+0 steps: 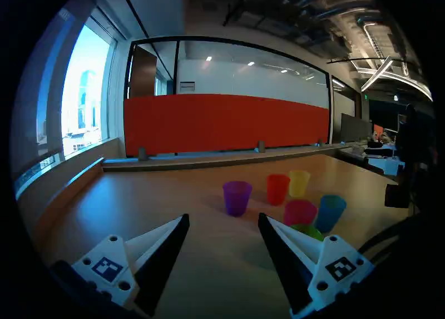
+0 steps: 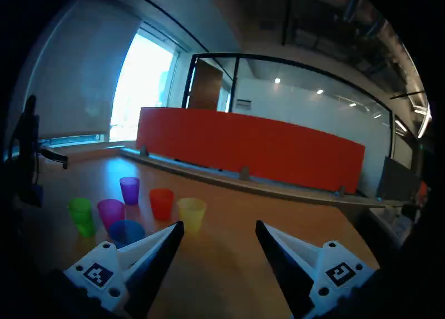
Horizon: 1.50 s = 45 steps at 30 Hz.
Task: Pour water
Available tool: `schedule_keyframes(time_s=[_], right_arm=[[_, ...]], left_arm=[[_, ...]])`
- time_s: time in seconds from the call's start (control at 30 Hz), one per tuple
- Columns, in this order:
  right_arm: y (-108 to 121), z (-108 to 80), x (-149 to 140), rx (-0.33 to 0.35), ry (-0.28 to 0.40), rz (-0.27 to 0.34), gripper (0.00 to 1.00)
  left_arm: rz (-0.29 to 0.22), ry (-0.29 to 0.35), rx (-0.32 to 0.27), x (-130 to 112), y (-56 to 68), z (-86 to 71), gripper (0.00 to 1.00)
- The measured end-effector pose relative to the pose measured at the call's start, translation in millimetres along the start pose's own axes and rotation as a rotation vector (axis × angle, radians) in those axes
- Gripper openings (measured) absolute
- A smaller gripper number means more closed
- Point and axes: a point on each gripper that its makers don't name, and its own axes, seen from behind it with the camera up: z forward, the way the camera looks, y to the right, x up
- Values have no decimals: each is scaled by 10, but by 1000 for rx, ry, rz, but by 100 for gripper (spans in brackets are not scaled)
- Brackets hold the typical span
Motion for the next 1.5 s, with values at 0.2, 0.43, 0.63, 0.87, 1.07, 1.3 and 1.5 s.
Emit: schedule_keyframes(time_s=[0.2, 0.43, 0.63, 0.87, 1.07, 1.3, 1.5], right_arm=[[184, -15, 104, -114, 68, 46, 100], [307, -48, 79, -203, 111, 83, 100], [401, -84, 131, -255, 147, 141, 100], [502, -101, 108, -293, 157, 244, 100], [500, -106, 75, -281, 130, 297, 99], [526, -84, 215, -282, 140, 252, 99], [404, -22, 375, -251, 160, 185, 99]], left_arm=[[-13, 74, 37, 195, 36, -18, 92], [-37, 110, 73, 243, 40, 5, 91], [-48, 142, 116, 281, -9, 0, 92], [-40, 174, 155, 337, -43, -22, 92], [-46, 195, 184, 299, -72, -6, 92], [-48, 229, 225, 360, -144, -14, 92], [-57, 253, 247, 370, -119, -1, 92]])
